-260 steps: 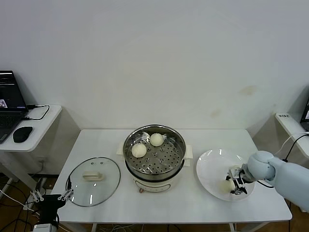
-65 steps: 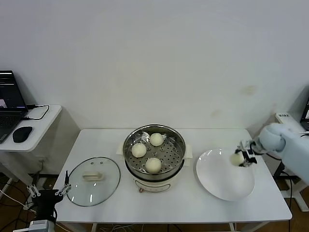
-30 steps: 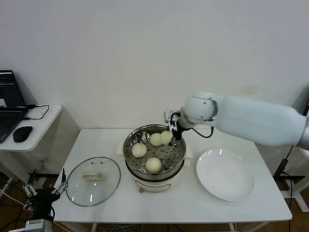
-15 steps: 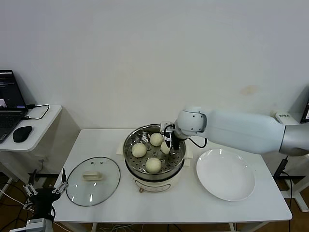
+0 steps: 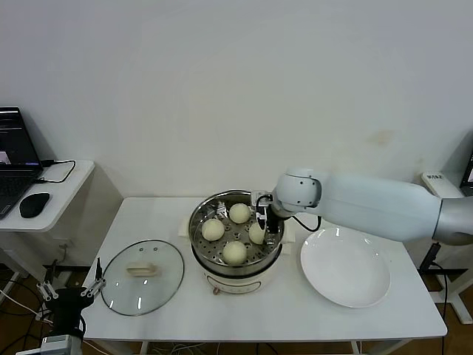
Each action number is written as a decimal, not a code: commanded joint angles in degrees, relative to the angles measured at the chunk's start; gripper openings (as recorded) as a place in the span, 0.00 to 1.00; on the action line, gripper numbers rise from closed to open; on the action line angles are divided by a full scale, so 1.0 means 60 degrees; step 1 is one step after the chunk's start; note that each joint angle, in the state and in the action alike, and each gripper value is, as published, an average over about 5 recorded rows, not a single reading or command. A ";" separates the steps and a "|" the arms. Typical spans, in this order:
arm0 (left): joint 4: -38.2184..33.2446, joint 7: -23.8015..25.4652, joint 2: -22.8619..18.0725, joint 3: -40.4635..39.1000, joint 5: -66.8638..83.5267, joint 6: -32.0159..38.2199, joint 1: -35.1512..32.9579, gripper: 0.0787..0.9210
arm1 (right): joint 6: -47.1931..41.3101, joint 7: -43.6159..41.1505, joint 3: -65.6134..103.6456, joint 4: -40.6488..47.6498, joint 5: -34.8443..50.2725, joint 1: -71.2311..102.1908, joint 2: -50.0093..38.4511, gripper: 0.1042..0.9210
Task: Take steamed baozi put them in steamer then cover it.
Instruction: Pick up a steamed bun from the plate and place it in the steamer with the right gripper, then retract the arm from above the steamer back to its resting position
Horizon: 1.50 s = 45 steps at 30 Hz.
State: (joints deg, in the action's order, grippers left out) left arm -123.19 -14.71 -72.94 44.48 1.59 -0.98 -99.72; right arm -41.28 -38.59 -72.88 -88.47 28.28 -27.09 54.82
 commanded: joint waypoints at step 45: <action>0.2101 0.0095 0.0285 -0.0370 -1.1462 0.1681 -0.0154 0.88 | 0.9806 0.5016 2.1294 -0.3143 -0.2735 2.0771 0.4478 0.88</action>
State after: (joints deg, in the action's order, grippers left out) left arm -113.53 -13.79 -72.93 41.22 -22.52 8.93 -99.34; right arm 11.33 -10.25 42.30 -108.51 14.88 80.85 69.21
